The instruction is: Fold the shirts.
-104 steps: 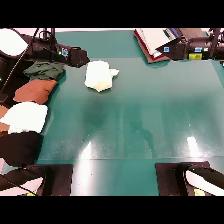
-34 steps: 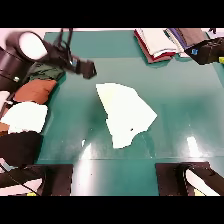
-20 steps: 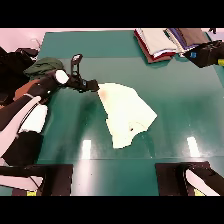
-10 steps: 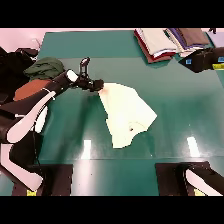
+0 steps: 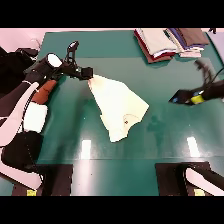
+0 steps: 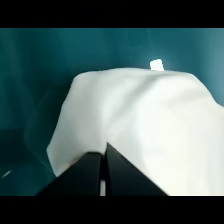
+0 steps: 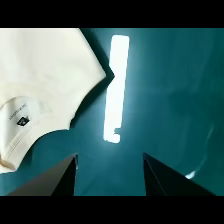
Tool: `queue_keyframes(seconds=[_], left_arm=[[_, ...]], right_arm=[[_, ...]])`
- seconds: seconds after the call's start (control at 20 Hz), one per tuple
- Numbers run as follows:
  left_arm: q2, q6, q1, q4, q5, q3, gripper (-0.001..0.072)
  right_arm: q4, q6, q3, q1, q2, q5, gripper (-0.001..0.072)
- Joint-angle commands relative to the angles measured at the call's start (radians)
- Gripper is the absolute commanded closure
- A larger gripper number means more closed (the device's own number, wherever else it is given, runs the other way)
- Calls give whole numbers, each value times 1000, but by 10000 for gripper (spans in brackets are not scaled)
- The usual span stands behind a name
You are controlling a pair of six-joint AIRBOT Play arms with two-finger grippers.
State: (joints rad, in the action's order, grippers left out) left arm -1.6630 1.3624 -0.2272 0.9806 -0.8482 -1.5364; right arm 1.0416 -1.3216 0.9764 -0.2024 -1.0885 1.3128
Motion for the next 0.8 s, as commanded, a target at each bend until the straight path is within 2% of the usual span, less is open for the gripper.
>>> queue_keyframes(seconds=[0.0, 0.15, 0.25, 0.3, 0.35, 0.45, 0.6, 0.75], left_arm=[[16, -11, 9, 18, -75, -8, 683], [16, -11, 9, 19, -108, -7, 683], [16, -10, 9, 19, -114, -7, 683], [16, -10, 9, 19, -120, -7, 683], [16, -10, 9, 19, -128, -7, 683], [24, -10, 9, 19, -142, -8, 683], [132, -11, 18, 53, -129, -25, 684], [349, -39, 32, 172, -140, -121, 684]], right_arm=[[-176, 21, -241, 30, -84, -216, 230], [-334, 109, -258, 172, -210, -359, 230], [-335, 115, -206, 264, -292, -426, 232], [-334, 118, -169, 301, -330, -444, 269], [-332, 123, -132, 328, -360, -452, 349], [-331, 157, -51, 359, -402, -446, 680], [-285, 161, 85, 339, -358, -343, 699], [-226, 159, 272, 264, -179, -154, 699]])
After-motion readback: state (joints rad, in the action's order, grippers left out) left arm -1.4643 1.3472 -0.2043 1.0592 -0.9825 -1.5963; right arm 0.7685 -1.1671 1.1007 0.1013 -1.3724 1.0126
